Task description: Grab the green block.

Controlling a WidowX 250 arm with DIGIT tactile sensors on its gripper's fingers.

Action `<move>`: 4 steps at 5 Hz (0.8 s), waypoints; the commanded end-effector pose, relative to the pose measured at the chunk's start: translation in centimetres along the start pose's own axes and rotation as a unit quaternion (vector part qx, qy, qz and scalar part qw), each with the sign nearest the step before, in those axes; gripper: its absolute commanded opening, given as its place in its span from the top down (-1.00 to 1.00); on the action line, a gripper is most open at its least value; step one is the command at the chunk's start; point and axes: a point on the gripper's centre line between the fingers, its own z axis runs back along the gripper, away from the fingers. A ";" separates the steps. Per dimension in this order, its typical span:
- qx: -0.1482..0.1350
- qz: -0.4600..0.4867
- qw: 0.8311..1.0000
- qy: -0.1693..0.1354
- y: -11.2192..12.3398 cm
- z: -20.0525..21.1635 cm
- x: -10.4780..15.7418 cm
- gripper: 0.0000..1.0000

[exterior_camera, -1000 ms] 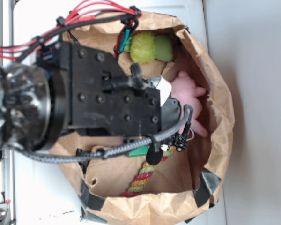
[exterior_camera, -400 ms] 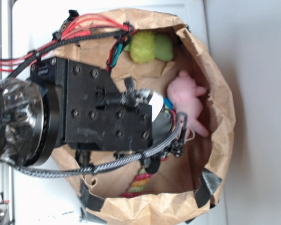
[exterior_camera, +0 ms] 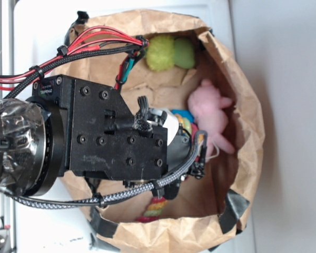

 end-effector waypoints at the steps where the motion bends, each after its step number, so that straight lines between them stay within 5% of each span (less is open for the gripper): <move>1: -0.021 0.016 1.000 -0.006 -1.8 1.2 0.1 -1.00; 4: -0.009 0.015 1.000 -0.018 -2.9 0.1 -0.2 -1.00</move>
